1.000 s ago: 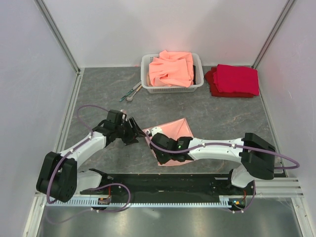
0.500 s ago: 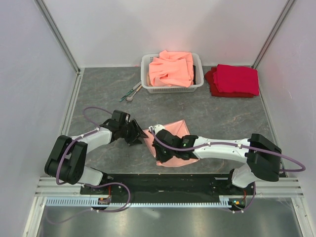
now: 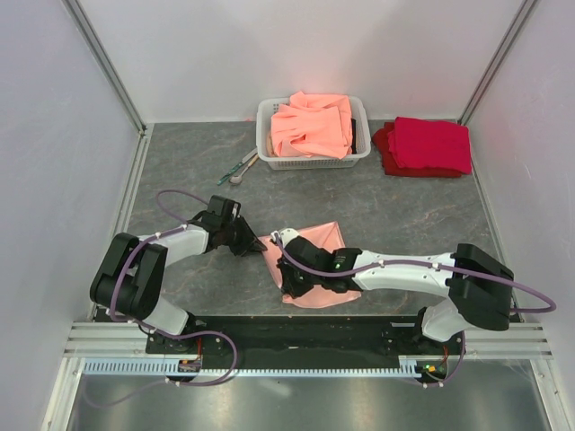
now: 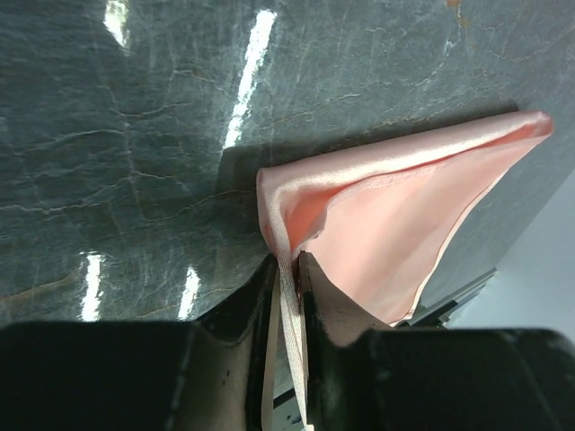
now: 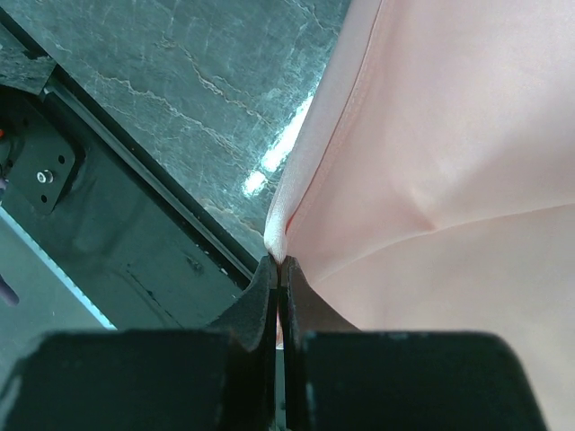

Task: Fold the napkin into a case and place the utensils inside
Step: Pick up the upper triangle-folded napkin from the center of the board.

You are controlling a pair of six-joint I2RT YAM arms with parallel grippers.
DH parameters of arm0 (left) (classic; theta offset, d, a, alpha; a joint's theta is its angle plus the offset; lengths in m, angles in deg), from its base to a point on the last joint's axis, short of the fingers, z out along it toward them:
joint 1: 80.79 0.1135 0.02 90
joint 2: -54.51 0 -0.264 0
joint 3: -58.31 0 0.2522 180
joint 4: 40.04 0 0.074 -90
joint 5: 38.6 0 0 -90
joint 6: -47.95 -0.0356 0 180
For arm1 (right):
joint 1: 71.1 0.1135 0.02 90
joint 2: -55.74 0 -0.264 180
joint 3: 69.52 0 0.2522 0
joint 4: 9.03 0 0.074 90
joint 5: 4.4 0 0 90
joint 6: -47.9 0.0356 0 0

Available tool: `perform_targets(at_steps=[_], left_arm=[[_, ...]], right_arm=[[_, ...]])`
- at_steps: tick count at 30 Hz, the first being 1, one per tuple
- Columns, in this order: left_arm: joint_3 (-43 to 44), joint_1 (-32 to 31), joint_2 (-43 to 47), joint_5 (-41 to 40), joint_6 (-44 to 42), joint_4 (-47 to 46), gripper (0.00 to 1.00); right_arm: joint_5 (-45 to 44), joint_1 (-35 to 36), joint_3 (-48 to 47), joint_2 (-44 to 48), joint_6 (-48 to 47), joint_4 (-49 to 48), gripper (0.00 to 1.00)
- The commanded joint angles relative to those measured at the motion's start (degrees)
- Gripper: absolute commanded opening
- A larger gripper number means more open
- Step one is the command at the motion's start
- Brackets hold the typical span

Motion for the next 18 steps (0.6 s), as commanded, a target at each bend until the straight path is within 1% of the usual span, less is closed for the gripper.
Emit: perform_targets(at_steps=[1,5,9,14,16,18], left_arm=[[1.6,0.3,1.7,-2.7,-1.4,-0.1,0.18],[1.6,0.3,1.6,-2.1,-2.1,-0.1,0.13],[1.2,0.3,2.0,-2.4,-2.3,-0.3,0.1],[0.8,0.5,4.5,-3.4,-2.2,0.2,0.06],[1.4,0.8,5.5,-3.2,-2.1,0.7,0.02],[2.2,1.6,7.6,-3.1,-2.4,2.7,0.02]], right_arm=[[0.6,-0.2,1.5,2.7,-0.5,-2.2,0.0],[0.7,-0.3,2.3,2.5,-0.7,-2.2,0.0],[0.7,-0.2,3.0,2.1,-0.4,-2.8,0.0],[2.1,-0.2,2.6,1.0,-0.8,-2.9,0.0],[2.4,-0.2,1.9,0.4,-1.0,-2.9,0.0],[2.7,0.1,0.5,-0.2,-1.1,-2.8,0.0]])
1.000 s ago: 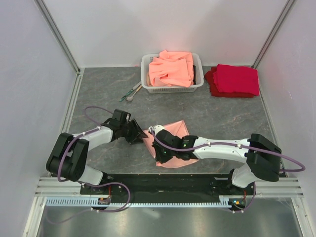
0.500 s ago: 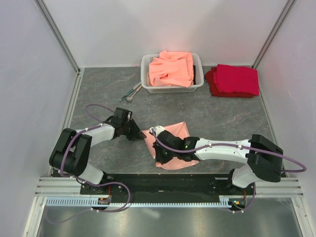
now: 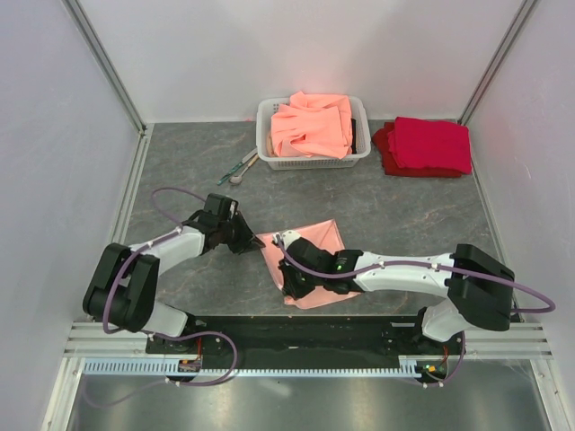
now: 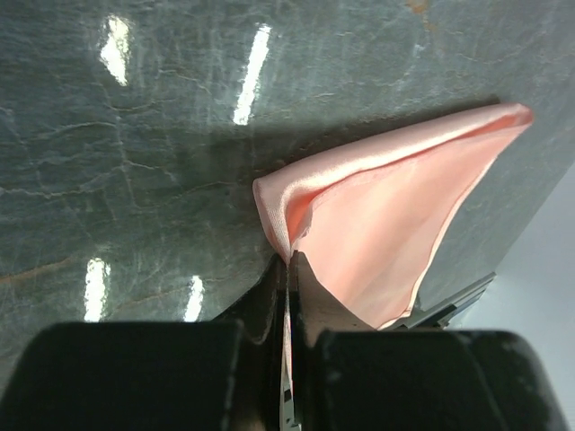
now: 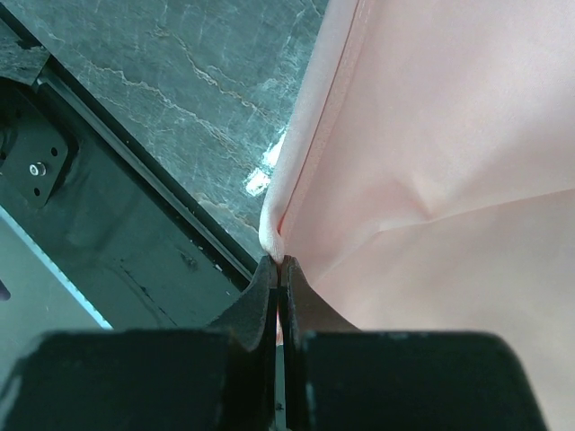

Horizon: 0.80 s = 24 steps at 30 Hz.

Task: Fold the napkin into a case and place the utensils inside
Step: Pick up the upper triangle-folded napkin from the center of the board, then turn over the upper triangle folded napkin at the center of the board.

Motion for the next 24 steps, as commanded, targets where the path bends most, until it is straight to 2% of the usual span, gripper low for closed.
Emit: perform_targets(at_steps=[1,5,8,12,15,17,20,22,24], left_arm=[[3.1,2.0,5.3,-1.6,-2.5,2.4,0.02],[6.1,8.0,9.7,0.8,-4.1,7.5,0.02],[9.9,15.8,14.0,1.8,-6.4,13.5,0.02],[16.9,28.6,18.6,3.2,-9.9,21.9,0.02],[24.4,34.0,21.2,3.1,-13.2,27.7,0.02],[31.6,34.3,20.8,0.1,-15.2,32.5,0.02],[37.0,34.2,20.6,-0.1,-14.9,31.9,0.02],[39.1,34.1,19.3,1.5,-14.8,30.8,0.02],[39.5,30.6,17.0,0.8,-14.9,29.0,0.02]], right_arm=[[2.0,0.6,-2.8,-1.3,-1.0,-0.5,0.0],[2.8,2.1,-8.3,-4.5,-1.7,0.4,0.0],[4.8,3.1,-14.6,-8.6,-1.5,0.3,0.0],[9.1,5.6,-29.6,-17.0,-1.1,-0.5,0.0],[14.8,7.1,-38.9,-22.3,1.2,-3.5,0.0],[17.6,7.4,-41.8,-24.1,3.5,-8.6,0.0],[22.8,7.5,-44.0,-26.1,7.8,-16.3,0.0],[24.5,7.2,-40.5,-25.3,10.5,-21.3,0.0],[25.3,6.0,-33.5,-24.2,12.9,-29.9,0.0]])
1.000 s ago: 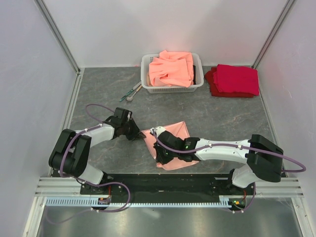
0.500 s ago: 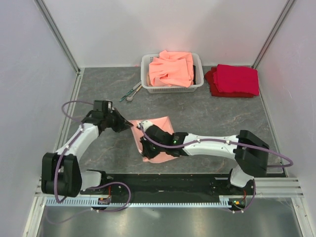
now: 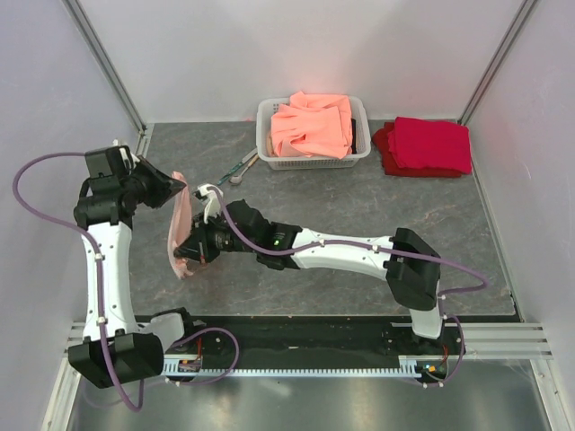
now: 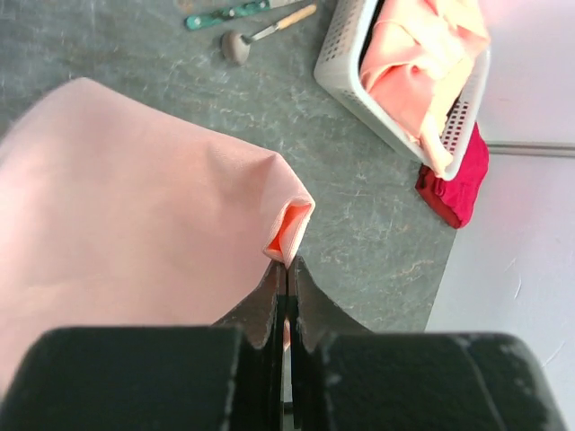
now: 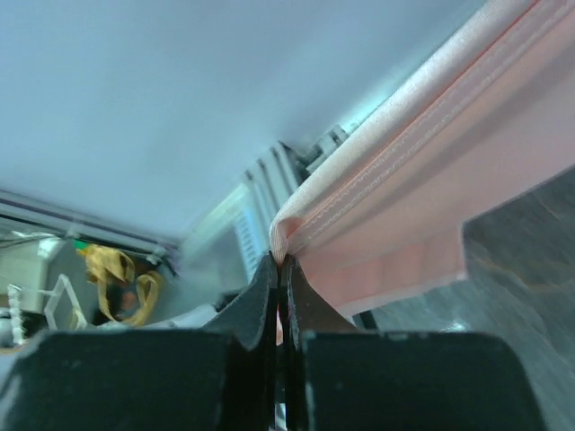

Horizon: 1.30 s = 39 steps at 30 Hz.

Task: Fold the napkin into a case and place the utensils inside
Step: Turn over the upper triangle folded napkin at the center of the board.

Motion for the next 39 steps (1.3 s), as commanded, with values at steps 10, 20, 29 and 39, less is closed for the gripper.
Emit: perform_targets(at_steps=[10,20,29,39], left_arm=[[-5.6,-24.7,-17.2,-9.6,-1.3,-27.1,0.02],[-6.3,-39.7,-29.1,-12.9,1.4,-34.6,0.02],[-4.6,-44.4,-31.4,-5.2,0.6,-35.0,0.56],[-14.3,-47.4,-13.7,-6.2,-2.9,-26.6,0.7]], right_arm=[[21.5,-5.3,38.4,2.5,18.3,-41.4,0.0],[16.4,-9.0,59.8,9.3,20.4,-46.1,0.0],[4.1,-11.9,71.8,28.0,17.3,-22.3,0.67],[-2.9,-24.3,66.1,43.3,7.4,5.6,0.84]])
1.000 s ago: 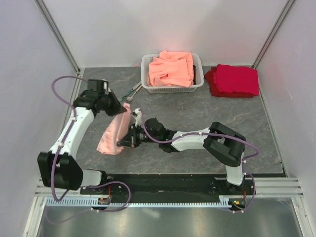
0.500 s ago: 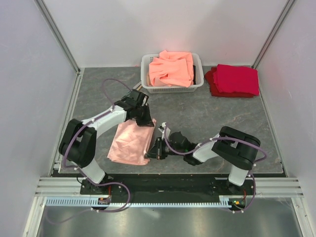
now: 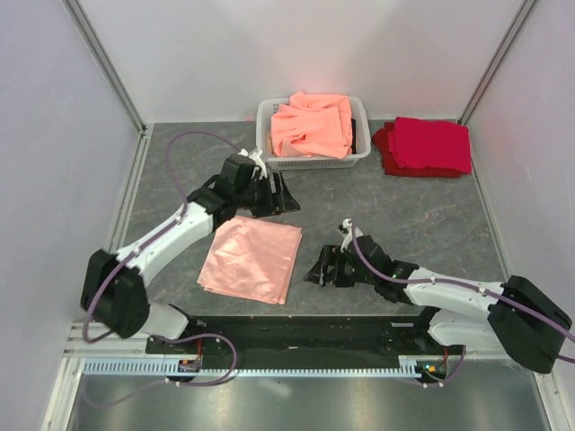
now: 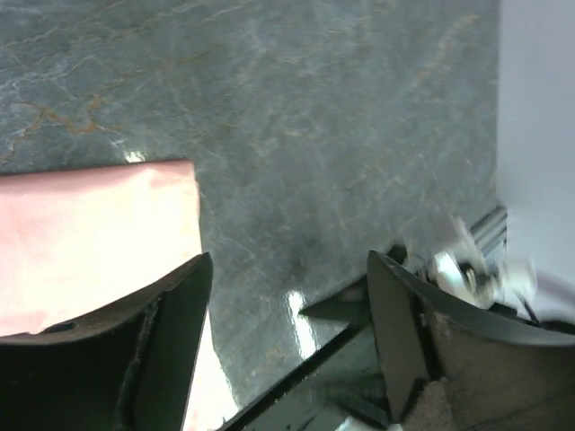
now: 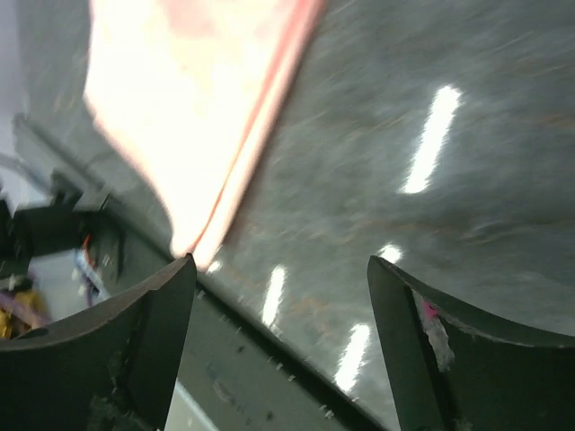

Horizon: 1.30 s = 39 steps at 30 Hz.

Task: Fold the napkin into a case and place the utensils inside
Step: Turn over the upper triangle folded napkin at the center of the board.

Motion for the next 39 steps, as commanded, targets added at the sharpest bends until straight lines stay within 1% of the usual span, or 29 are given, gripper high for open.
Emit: perform_targets(at_steps=[1,2,3,4,5,6,7,8,10,13,15,19,21,24,27,30,33,34,37,38,39], left_arm=[[-6.4,-5.0,7.6,-2.2,-1.8,2.4,0.67],[-8.8,-6.3,8.5,-3.4,-0.8,2.5,0.64],[-10.0,-7.7,9.2,-6.3,-0.3,3.1,0.63],[-11.1,-10.6,10.5,-8.1,0.3,3.4,0.62],[-13.2,-12.0,11.1,-10.0,1.5,3.8,0.61],[-14.1,-13.5,11.7,-13.6,1.9,4.3,0.59],[-15.0,-16.4,12.3,-15.2,2.3,4.6,0.55],[-16.4,-17.7,12.5,-16.4,3.0,4.9,0.5],[-17.2,-20.7,12.2,-18.9,2.9,5.9,0.5],[-17.4,-23.7,11.5,-22.5,2.7,8.6,0.52],[-17.9,-24.4,11.5,-23.5,2.2,10.1,0.53],[-19.8,-25.2,11.1,-21.2,2.4,9.9,0.53],[-20.9,-25.7,10.5,-20.4,2.4,10.0,0.53],[-22.1,-26.1,10.4,-19.7,2.9,9.7,0.54],[-22.5,-26.6,10.1,-19.0,3.1,9.0,0.55],[-22.7,-26.7,9.7,-18.9,3.1,8.6,0.53],[-22.7,-26.7,8.6,-18.5,2.9,8.6,0.49],[-22.9,-26.7,8.3,-18.5,2.9,8.7,0.45],[-23.5,-26.8,8.0,-18.2,3.2,8.4,0.42],[-23.8,-26.8,8.1,-18.1,3.4,8.4,0.36],[-24.0,-26.8,8.2,-17.9,3.5,8.2,0.33]], right_arm=[[-1.8,-6.3,-7.6,-5.4,-6.2,9.0,0.83],[-0.7,-7.1,-9.1,-7.1,-8.0,8.8,0.78],[-0.2,-7.8,-10.7,-8.8,-8.6,8.3,0.75],[0.5,-9.1,-14.0,-12.3,-9.3,7.9,0.71],[1.8,-9.7,-15.5,-14.2,-10.1,7.6,0.66],[2.8,-10.3,-17.0,-18.0,-11.2,7.1,0.63],[3.8,-11.5,-20.0,-19.7,-11.7,7.1,0.59],[4.7,-11.9,-21.1,-21.2,-11.7,7.1,0.51],[7.6,-12.3,-22.5,-24.1,-11.5,6.3,0.45],[11.2,-12.0,-21.0,-25.6,-9.2,2.2,0.45],[12.8,-11.4,-20.1,-25.4,-8.0,0.4,0.41],[12.0,-5.5,-16.2,-23.5,-4.8,-1.6,0.42],[11.7,-2.2,-14.4,-22.7,-2.1,-4.6,0.43],[10.9,0.7,-10.1,-21.9,1.2,-8.5,0.43],[10.4,2.8,-8.0,-21.9,3.8,-11.8,0.43],[10.8,4.2,-6.8,-23.5,5.8,-15.5,0.43],[11.3,5.2,-6.0,-24.9,7.9,-19.6,0.43],[11.3,5.3,-5.9,-24.9,8.3,-20.2,0.43],[10.7,5.4,-5.8,-25.1,8.7,-21.0,0.45],[10.8,5.4,-5.8,-25.4,8.7,-21.4,0.45],[10.8,5.4,-5.9,-25.6,8.8,-21.4,0.45]])
